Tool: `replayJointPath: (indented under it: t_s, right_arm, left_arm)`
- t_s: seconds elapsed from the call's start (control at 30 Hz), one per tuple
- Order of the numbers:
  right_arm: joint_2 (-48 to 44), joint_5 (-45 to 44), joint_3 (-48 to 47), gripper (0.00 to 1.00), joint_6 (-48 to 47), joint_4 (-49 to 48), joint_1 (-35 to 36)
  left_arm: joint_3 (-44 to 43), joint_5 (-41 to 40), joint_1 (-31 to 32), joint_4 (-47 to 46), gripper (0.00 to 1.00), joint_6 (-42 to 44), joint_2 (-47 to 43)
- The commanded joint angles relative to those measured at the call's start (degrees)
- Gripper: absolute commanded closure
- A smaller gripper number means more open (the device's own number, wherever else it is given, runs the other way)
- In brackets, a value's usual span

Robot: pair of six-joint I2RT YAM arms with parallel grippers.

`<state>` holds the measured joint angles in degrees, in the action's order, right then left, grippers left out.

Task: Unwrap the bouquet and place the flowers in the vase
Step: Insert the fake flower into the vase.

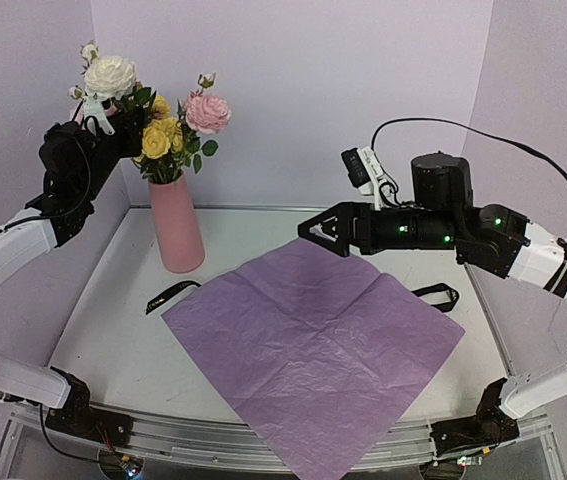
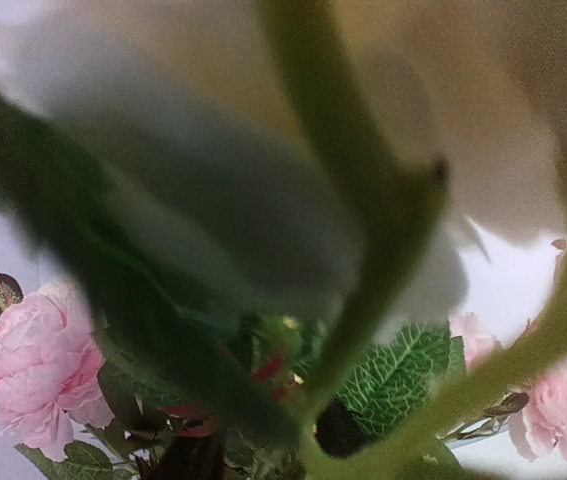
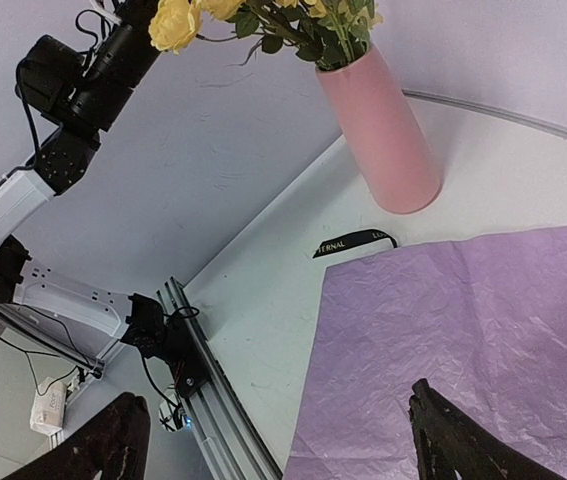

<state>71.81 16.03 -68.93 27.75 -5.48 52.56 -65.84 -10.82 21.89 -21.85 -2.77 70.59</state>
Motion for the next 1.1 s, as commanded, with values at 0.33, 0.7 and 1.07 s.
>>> replayJointPath:
  t_s: [0.33,0.7,1.07]
  right_arm:
    - [-1.24,0.22,0.15,0.09,-0.27,-0.86,0.27]
    - [-1.10,0.67,0.25,0.09,-0.23,-0.68,0.25]
    - [-2.09,0.29,1.09,0.09,0.37,-0.50,0.27]
  left_arm:
    - [2.34,-3.19,-0.18,-0.68,0.51,-3.13,-5.01]
    - [4.27,-3.51,-0.18,0.14,0.93,-4.82,-4.29]
    - [4.85,-2.48,-0.18,0.05,0.95,-6.08,0.70]
